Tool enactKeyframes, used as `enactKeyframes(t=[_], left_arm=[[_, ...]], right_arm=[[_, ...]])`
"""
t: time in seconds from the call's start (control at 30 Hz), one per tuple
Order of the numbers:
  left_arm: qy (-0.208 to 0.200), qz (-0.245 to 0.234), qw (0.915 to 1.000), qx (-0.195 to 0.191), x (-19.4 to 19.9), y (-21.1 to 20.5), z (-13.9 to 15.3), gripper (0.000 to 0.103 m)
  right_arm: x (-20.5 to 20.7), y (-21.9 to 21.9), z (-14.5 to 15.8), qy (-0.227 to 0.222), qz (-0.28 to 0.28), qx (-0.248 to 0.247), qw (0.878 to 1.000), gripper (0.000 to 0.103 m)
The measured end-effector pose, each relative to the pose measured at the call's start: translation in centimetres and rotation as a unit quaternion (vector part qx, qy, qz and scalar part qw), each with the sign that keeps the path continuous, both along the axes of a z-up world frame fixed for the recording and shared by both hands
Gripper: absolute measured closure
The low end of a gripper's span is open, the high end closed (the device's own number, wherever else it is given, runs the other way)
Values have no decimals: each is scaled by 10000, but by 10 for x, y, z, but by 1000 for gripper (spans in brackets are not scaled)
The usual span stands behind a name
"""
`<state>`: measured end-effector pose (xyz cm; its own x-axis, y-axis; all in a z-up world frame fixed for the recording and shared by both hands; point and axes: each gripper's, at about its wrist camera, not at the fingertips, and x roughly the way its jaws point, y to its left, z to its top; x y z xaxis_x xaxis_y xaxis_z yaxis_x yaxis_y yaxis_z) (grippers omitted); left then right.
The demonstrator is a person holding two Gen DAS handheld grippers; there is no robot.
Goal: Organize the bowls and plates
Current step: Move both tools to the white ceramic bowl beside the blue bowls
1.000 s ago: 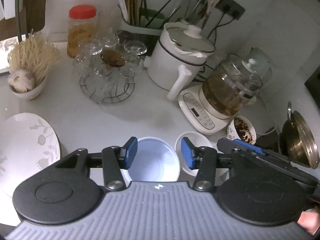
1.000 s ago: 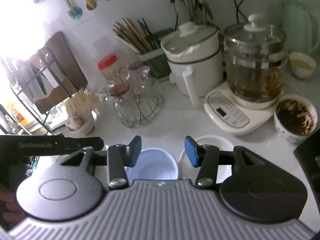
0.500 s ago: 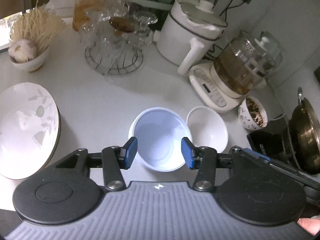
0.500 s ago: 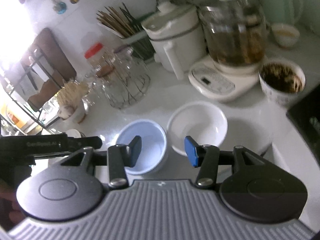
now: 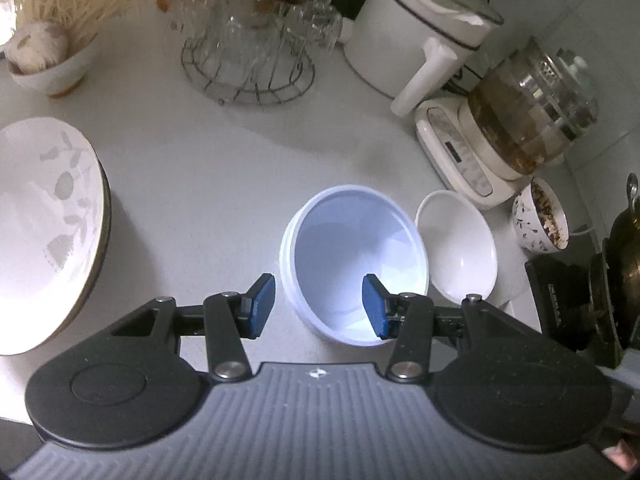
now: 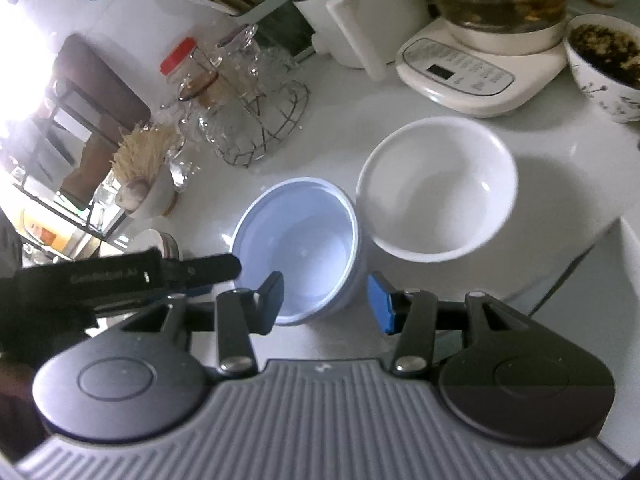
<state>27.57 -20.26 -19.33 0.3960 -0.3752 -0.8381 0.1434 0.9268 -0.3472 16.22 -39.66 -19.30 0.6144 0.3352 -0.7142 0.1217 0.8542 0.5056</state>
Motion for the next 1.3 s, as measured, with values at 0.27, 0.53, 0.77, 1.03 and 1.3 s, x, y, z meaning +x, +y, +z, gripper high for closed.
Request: enactKeyframes(t=[0.27,0.53,0.77,1.03,1.3], left_arm=[[45,127,9999,34,-3,8,-2,49],[-50,352,9993,137,-13,23,9,49],[-146,663,9975,192,-27,45,20,49],[-393,670,9968,200,-42,45,39,49],[-747,408,9962,171,-54,28,65,49]], right_arm=[[18,6,-14,102,44,-146,9998,74],[26,16,-19,135,309,-80,9994,76],[32,29,-20,114,527,12,9985,76],[22,28,-5,-87,557,-275,9980,73],[-3,20,29,-575,408,-608,9957,54]])
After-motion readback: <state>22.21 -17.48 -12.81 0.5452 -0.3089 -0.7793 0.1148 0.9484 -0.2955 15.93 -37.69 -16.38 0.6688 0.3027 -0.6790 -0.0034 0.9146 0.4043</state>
